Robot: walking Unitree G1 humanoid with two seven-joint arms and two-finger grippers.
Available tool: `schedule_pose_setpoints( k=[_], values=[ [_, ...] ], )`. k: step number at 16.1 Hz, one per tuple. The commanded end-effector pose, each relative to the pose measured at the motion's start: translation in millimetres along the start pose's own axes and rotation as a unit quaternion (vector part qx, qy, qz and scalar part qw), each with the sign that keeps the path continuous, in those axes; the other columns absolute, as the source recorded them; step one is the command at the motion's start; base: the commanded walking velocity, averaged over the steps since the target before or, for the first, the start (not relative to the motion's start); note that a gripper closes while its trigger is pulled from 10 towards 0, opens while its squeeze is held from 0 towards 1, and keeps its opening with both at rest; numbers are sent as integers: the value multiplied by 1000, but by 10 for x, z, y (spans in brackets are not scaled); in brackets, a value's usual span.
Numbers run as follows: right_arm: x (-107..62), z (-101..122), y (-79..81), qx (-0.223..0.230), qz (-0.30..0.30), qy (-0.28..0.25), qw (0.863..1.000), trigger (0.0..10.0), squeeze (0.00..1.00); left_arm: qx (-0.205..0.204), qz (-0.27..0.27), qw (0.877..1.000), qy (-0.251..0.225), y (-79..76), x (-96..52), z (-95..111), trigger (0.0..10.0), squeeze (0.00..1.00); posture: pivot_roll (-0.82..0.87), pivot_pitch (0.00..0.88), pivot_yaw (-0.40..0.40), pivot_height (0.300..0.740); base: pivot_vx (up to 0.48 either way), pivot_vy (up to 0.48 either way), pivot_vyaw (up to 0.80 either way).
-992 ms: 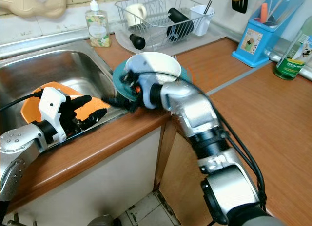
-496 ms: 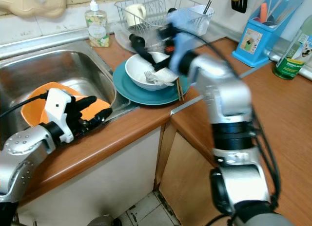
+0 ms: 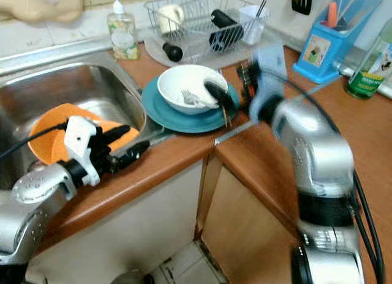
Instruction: Kitchen organization
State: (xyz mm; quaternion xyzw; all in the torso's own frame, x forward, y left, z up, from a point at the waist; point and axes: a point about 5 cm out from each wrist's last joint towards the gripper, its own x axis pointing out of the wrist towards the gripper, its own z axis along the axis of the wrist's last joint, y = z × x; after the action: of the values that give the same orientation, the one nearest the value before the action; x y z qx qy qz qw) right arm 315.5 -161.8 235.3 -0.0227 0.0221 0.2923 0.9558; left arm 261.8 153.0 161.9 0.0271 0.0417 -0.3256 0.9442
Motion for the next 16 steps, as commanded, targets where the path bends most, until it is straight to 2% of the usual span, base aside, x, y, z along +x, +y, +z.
schedule_pose_setpoints(
  k=[1, 3, 4, 5, 7, 9, 11, 13, 15, 16],
  values=[
    [-68, 38, 17, -6, 8, -4, 1000, 10000, 0, 1, -12, 1000, -4, -45, 12, 40, 10000, 0, -22, 0, 35, 740, 0, 0, 0],
    [-129, -56, 40, 1, 8, 16, 1000, 9725, 0, 1, -15, 1000, -2, -59, 36, 38, 10000, 0, -27, 0, 40, 740, 0, 0, 0],
    [-134, -88, 45, 1, 6, 22, 1000, 6078, 0, 1, -16, 1000, -2, -62, 43, 38, 10000, 0, -27, 0, 40, 740, 0, 0, 0],
    [-141, -120, 54, 1, 4, 29, 1000, 6078, 0, 1, -17, 1000, -2, -67, 48, 38, 10000, 0, -27, 0, 40, 740, 0, 0, 0],
    [-100, -196, 46, 10, -8, 38, 999, 2392, 0, 1, -16, 1000, -2, -66, 62, 44, 10000, 0, -24, 0, 42, 740, 0, 0, 0],
    [-30, -238, 44, 21, -13, 37, 999, 353, 0, 1, -15, 1000, -2, -60, 66, 49, 10000, 0, -17, 0, 38, 740, 0, 0, 0],
    [30, -250, 51, 27, -13, 35, 999, 431, 0, 2, -15, 1000, -1, -58, 66, 52, 10000, 0, -17, 0, 38, 740, 0, 0, 0],
    [194, -289, 86, 36, -5, 34, 999, 1412, 0, 4, -12, 1000, -1, -45, 68, 55, 10000, 0, -10, 0, 34, 740, 0, 0, 0],
    [261, -301, 109, 36, 0, 33, 999, 1569, 0, 5, -13, 1000, -2, -47, 71, 63, 10000, 0, -10, 0, 34, 740, 0, 0, 0],
    [293, -301, 114, 36, 1, 32, 999, 2235, 0, 5, -13, 1000, -2, -43, 78, 67, 10000, 0, -4, 0, 32, 740, 0, 0, 0]
  ],
)
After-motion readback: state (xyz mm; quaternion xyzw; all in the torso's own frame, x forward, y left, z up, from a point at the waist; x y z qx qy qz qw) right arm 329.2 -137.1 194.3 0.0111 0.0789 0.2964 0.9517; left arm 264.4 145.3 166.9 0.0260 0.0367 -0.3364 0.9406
